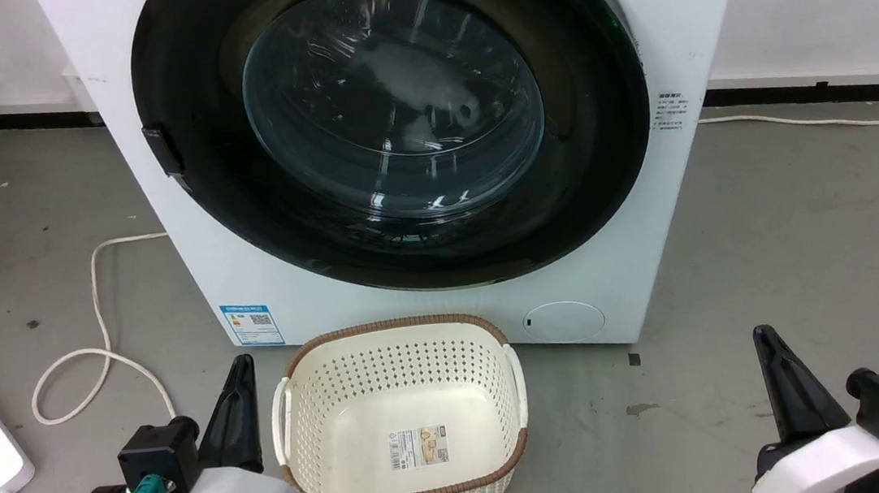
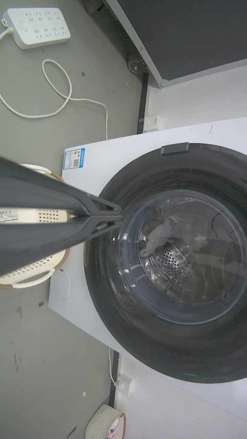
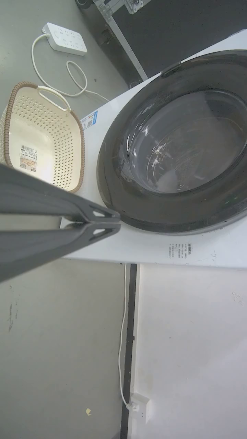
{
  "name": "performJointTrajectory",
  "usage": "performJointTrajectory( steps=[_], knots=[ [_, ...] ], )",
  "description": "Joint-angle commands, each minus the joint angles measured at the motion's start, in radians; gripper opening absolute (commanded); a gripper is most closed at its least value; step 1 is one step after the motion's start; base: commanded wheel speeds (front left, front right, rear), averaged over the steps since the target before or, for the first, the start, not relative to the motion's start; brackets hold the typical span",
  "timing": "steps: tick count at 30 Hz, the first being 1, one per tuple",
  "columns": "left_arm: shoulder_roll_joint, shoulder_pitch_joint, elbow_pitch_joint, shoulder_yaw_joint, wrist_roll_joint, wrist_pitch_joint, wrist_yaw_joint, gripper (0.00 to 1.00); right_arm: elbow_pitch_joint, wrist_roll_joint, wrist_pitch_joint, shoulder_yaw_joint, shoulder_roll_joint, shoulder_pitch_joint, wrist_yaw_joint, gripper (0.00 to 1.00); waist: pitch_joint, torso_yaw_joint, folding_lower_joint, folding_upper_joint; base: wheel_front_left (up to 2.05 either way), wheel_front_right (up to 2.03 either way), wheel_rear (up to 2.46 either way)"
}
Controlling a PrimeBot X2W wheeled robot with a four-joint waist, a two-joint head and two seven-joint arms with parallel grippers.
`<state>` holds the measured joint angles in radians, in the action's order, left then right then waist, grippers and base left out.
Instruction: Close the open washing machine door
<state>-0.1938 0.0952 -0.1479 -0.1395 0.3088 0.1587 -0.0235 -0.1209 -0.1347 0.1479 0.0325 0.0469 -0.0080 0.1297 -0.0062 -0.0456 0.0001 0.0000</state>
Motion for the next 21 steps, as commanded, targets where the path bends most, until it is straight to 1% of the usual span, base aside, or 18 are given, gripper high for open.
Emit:
performJointTrajectory(
  steps=[1,21],
  knots=[
    [0.008,-0.017,0.008,0.007,-0.01,-0.004,0.004,0.0,0.009,0.008,-0.005,-0.001,0.001,0.002,0.0,0.0,0.0,0.001,0.0,0.0,0.0,0.0,0.0],
    [0.035,-0.032,0.036,0.033,-0.07,-0.035,0.008,0.0,0.031,0.033,-0.033,-0.007,0.001,0.003,0.0,0.0,0.001,0.01,-0.0001,0.0,0.0,0.0,0.0]
  ],
)
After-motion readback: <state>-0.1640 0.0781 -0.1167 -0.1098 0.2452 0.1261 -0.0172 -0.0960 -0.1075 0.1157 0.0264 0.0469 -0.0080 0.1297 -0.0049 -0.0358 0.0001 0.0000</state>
